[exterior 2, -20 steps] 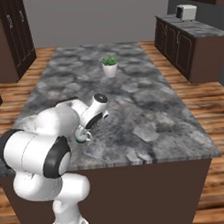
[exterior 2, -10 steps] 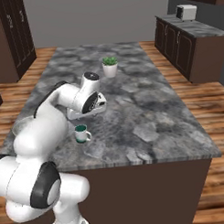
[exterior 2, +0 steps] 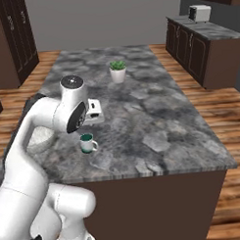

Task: Clear the mugs and bowl far away from the sink.

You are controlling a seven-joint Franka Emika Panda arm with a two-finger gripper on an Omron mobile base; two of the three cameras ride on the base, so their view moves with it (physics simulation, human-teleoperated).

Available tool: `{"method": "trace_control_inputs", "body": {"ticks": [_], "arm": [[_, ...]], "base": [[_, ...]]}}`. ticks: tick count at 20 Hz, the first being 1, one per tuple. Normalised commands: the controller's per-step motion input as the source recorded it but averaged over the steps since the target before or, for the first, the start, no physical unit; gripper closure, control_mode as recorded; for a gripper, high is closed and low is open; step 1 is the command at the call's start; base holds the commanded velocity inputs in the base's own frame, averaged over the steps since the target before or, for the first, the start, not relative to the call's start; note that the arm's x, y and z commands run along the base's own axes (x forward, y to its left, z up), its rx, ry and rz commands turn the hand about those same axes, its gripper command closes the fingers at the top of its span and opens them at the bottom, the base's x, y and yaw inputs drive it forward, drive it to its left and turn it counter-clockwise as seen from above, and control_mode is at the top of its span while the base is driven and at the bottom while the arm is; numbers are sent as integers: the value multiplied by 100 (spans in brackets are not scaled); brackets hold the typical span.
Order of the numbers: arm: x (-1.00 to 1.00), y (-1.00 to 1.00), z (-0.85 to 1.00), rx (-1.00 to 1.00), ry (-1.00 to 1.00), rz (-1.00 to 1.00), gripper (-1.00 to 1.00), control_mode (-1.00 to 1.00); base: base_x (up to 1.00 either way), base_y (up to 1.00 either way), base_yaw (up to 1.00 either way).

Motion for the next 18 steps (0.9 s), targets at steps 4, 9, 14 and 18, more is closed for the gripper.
{"method": "trace_control_inputs", "body": {"ticks": [4, 9, 14, 18], "arm": [[-89, 19, 42, 6, 0, -6, -100, -100], [-40, 19, 65, 0, 3, 0, -100, -100], [-72, 33, 49, 0, 2, -4, -100, -100], [-84, 9, 36, 0, 0, -9, -100, -100]], "base": [[0, 0, 0], [0, 0, 0], [0, 0, 0], [0, 0, 0]]}}
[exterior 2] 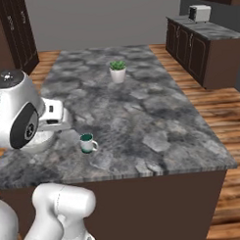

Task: Clear the mugs and bowl far away from the sink.

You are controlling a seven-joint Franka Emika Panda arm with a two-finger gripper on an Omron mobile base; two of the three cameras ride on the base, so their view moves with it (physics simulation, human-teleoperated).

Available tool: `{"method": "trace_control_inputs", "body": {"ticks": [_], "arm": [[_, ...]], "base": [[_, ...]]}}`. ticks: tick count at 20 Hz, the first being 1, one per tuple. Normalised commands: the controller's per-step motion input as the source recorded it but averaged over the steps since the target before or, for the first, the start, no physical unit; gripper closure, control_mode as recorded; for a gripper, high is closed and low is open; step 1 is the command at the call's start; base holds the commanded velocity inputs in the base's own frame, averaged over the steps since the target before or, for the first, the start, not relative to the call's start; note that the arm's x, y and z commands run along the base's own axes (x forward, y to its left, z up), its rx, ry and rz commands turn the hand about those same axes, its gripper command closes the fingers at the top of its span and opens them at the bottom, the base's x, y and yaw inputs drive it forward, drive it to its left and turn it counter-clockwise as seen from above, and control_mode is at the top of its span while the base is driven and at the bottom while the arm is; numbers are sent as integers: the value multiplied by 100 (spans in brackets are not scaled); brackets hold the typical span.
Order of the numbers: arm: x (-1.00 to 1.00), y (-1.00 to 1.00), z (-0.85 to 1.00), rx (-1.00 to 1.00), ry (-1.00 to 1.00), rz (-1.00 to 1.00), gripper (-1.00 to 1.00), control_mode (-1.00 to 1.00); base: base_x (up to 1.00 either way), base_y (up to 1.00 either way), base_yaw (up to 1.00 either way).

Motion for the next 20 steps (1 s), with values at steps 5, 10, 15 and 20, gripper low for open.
{"method": "trace_control_inputs", "body": {"ticks": [5, 10, 15, 20], "arm": [[-20, -3, 4, 0, 0, -2, -100, 100], [0, 0, 0, 0, 0, 0, -100, 100], [0, 0, 0, 0, 0, 0, -100, 100], [0, 0, 0, 0, 0, 0, -100, 100]], "base": [[-41, -58, -32], [0, -5, -95], [0, 0, -99], [0, 0, -100]]}}
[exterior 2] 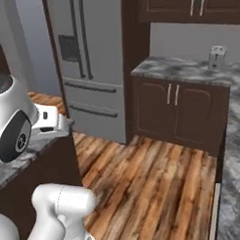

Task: Clear the mugs and bowl far away from the sink.

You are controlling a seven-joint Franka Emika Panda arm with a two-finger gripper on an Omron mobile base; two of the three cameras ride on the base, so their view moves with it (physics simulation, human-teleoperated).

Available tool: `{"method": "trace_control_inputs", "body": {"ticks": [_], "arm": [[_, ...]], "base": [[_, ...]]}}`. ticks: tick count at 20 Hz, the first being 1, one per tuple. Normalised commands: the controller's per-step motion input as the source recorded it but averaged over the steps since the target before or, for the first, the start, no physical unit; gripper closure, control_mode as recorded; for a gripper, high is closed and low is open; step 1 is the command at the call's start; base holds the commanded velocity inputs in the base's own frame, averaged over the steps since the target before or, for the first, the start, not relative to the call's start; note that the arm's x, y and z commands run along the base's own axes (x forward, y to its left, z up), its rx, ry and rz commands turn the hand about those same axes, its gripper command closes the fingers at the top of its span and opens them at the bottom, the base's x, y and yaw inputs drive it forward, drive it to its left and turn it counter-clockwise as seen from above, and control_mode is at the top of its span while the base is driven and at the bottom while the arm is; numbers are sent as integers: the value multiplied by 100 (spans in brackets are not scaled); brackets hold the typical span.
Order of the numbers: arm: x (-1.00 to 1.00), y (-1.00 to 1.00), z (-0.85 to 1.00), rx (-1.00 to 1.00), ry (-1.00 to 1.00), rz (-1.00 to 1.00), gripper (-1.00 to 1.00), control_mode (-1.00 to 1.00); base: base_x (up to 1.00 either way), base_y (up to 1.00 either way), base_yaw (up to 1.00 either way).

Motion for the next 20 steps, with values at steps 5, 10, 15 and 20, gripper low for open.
{"method": "trace_control_inputs", "body": {"ticks": [5, 10, 15, 20], "arm": [[0, 0, 0, 0, 0, 0, -100, 100], [0, 0, 0, 0, 0, 0, -100, 100], [0, 0, 0, 0, 0, 0, -100, 100], [0, 0, 0, 0, 0, 0, -100, 100]], "base": [[0, 0, -100], [0, 0, -100], [0, 0, -96], [21, 40, -81]]}}
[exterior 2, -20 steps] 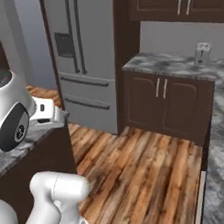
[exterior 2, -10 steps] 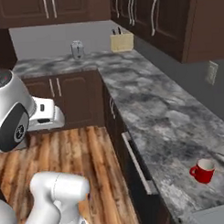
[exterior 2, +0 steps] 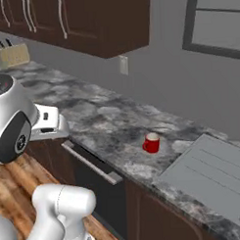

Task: Clear the mugs and bowl far away from the sink.

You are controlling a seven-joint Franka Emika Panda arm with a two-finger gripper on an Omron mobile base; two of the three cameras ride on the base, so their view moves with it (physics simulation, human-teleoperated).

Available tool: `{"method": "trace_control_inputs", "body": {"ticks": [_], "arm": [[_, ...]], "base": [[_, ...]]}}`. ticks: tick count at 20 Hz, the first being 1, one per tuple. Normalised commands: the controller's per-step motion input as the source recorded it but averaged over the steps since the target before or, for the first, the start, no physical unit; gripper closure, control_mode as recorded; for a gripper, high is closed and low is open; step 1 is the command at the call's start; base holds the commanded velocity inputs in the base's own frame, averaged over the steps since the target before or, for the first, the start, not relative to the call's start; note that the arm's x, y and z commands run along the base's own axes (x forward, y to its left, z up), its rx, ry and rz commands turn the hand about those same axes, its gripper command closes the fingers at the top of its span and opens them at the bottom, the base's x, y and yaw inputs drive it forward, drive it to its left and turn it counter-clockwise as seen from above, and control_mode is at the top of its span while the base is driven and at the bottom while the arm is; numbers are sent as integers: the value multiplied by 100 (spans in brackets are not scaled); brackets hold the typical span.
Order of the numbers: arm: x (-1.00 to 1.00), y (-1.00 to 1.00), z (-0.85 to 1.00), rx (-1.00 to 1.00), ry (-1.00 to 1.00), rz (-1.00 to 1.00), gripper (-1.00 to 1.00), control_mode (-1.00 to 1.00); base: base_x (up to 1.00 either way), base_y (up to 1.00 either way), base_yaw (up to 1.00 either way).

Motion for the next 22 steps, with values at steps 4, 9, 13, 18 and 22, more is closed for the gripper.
{"method": "trace_control_inputs", "body": {"ticks": [4, 9, 13, 18, 22], "arm": [[0, 0, 0, 0, 0, 0, -100, 100], [0, 0, 0, 0, 0, 0, -100, 100], [0, 0, 0, 0, 0, 0, -100, 100], [0, 0, 0, 0, 0, 0, -100, 100], [0, 0, 0, 0, 0, 0, -100, 100]], "base": [[19, 85, -68], [18, 65, -43], [21, -11, -28], [39, -13, -38], [44, -5, -47]]}}
